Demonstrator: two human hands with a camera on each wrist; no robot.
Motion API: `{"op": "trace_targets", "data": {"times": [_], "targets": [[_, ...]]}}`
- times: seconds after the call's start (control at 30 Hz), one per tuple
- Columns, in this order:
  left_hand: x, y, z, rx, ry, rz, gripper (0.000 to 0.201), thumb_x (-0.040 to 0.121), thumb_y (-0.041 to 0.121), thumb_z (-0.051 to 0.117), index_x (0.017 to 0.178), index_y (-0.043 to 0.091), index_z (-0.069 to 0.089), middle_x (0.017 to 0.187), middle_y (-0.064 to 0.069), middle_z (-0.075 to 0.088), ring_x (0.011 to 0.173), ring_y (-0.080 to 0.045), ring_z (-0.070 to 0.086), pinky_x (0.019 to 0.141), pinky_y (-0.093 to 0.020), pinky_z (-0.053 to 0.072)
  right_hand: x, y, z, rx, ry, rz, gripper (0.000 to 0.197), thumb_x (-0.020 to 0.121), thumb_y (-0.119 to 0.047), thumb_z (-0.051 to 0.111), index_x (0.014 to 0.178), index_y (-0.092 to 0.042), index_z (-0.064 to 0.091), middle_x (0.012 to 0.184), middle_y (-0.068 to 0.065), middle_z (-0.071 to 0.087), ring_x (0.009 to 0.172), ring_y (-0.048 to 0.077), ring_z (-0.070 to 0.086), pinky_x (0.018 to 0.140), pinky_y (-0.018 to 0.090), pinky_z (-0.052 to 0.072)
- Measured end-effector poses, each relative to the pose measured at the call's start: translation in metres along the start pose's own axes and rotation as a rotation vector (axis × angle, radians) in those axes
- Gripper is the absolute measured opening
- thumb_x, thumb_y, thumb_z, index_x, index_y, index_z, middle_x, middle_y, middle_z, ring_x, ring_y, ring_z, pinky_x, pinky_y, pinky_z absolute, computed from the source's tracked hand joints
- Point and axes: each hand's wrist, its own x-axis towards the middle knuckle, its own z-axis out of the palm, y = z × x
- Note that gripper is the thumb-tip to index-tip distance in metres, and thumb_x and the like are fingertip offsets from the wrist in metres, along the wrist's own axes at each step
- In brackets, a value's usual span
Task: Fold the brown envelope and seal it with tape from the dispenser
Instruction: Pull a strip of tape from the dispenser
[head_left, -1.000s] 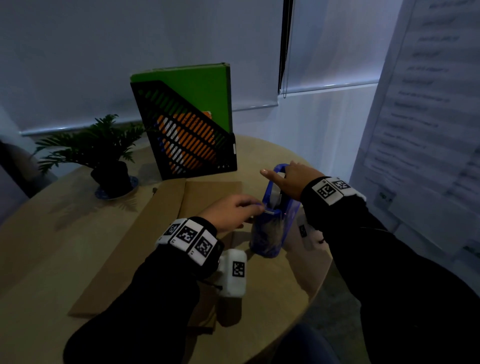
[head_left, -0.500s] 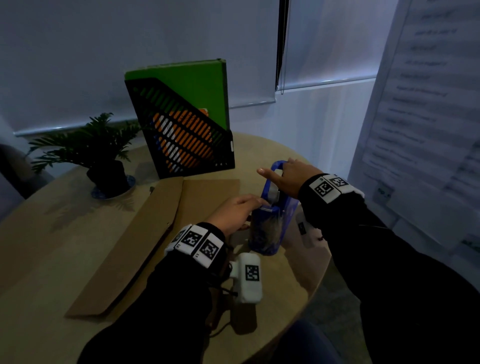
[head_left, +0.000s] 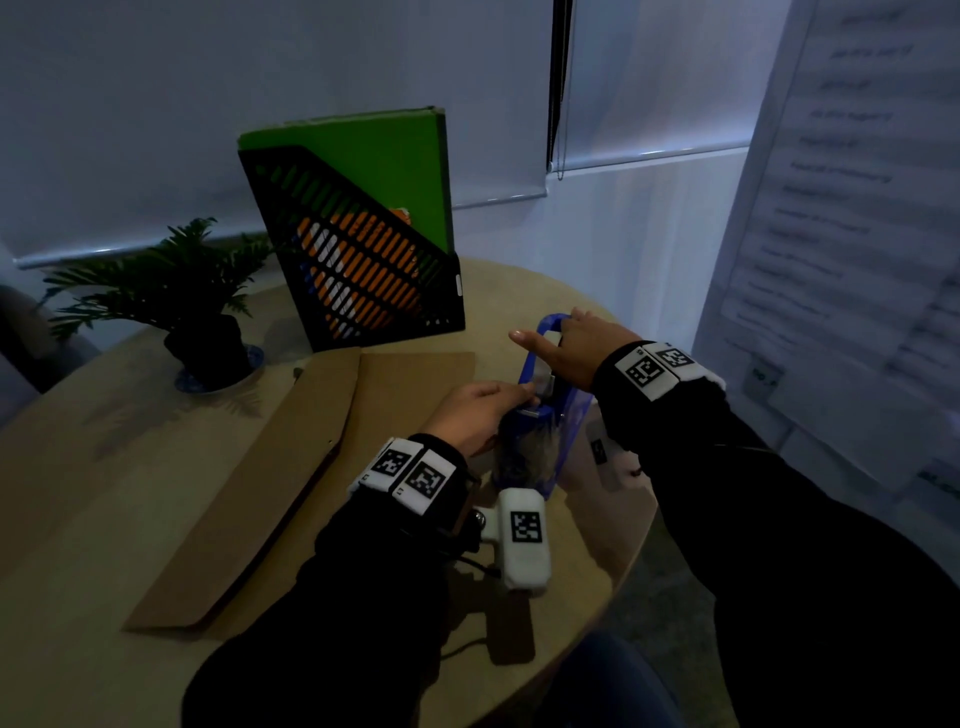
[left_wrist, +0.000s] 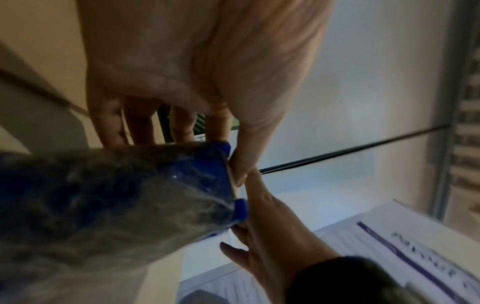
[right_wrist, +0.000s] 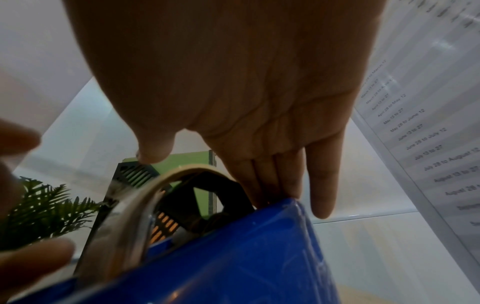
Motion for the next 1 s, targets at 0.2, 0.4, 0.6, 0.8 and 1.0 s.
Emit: {"op": "trace_targets", "data": {"times": [0.2, 0.4, 0.6, 0.8, 1.0], "targets": [[-0.001, 0.005, -0.002, -0.04, 0.013, -0.044, 0.015, 0.085, 0.035, 0.066, 0.077, 0.023, 0.07, 0.096, 0.004, 0.068, 0.096, -0.021, 0.058, 0.086, -0.036, 0.047, 0.002, 0.003, 0.002, 0.014, -0.006, -0.003, 0.096, 0.08, -0.082, 0.015, 0.13, -0.01, 0.055, 0.14, 0.019, 0.044, 0.126, 0.032, 0.047, 0.106, 0.044, 0.037], [-0.003, 0.02, 0.002, -0.051, 0.048, 0.015, 0.016, 0.086, 0.029, 0.065, 0.074, 0.019, 0.067, 0.091, 0.002, 0.067, 0.094, -0.021, 0.056, 0.09, -0.04, 0.045, 0.006, 0.004, 0.004, 0.02, 0.008, -0.012, 0.097, 0.076, -0.085, 0.015, 0.127, -0.013, 0.057, 0.137, 0.019, 0.046, 0.125, 0.032, 0.047, 0.105, 0.044, 0.038], [-0.007, 0.009, -0.004, -0.041, 0.051, 0.008, 0.013, 0.087, 0.024, 0.065, 0.08, 0.014, 0.069, 0.088, 0.004, 0.07, 0.098, -0.015, 0.059, 0.103, -0.049, 0.043, 0.006, 0.003, 0.004, 0.005, 0.007, -0.002, 0.099, 0.078, -0.084, 0.015, 0.132, -0.011, 0.053, 0.141, 0.019, 0.044, 0.129, 0.032, 0.045, 0.106, 0.044, 0.036], [-0.014, 0.001, -0.011, -0.048, 0.03, 0.003, 0.018, 0.087, 0.025, 0.065, 0.073, 0.014, 0.067, 0.091, 0.005, 0.069, 0.098, -0.012, 0.053, 0.086, -0.039, 0.046, 0.007, 0.004, 0.003, 0.017, -0.01, -0.003, 0.101, 0.075, -0.086, 0.012, 0.131, -0.013, 0.054, 0.143, 0.019, 0.042, 0.127, 0.033, 0.047, 0.106, 0.045, 0.038], [-0.016, -0.009, -0.013, -0.043, -0.019, -0.007, 0.019, 0.09, 0.022, 0.062, 0.075, 0.011, 0.067, 0.096, 0.001, 0.069, 0.113, -0.019, 0.056, 0.103, -0.045, 0.042, 0.004, 0.0, 0.002, 0.009, -0.007, 0.021, 0.099, 0.076, -0.086, 0.014, 0.132, -0.014, 0.054, 0.145, 0.017, 0.04, 0.129, 0.033, 0.046, 0.106, 0.046, 0.038]]}}
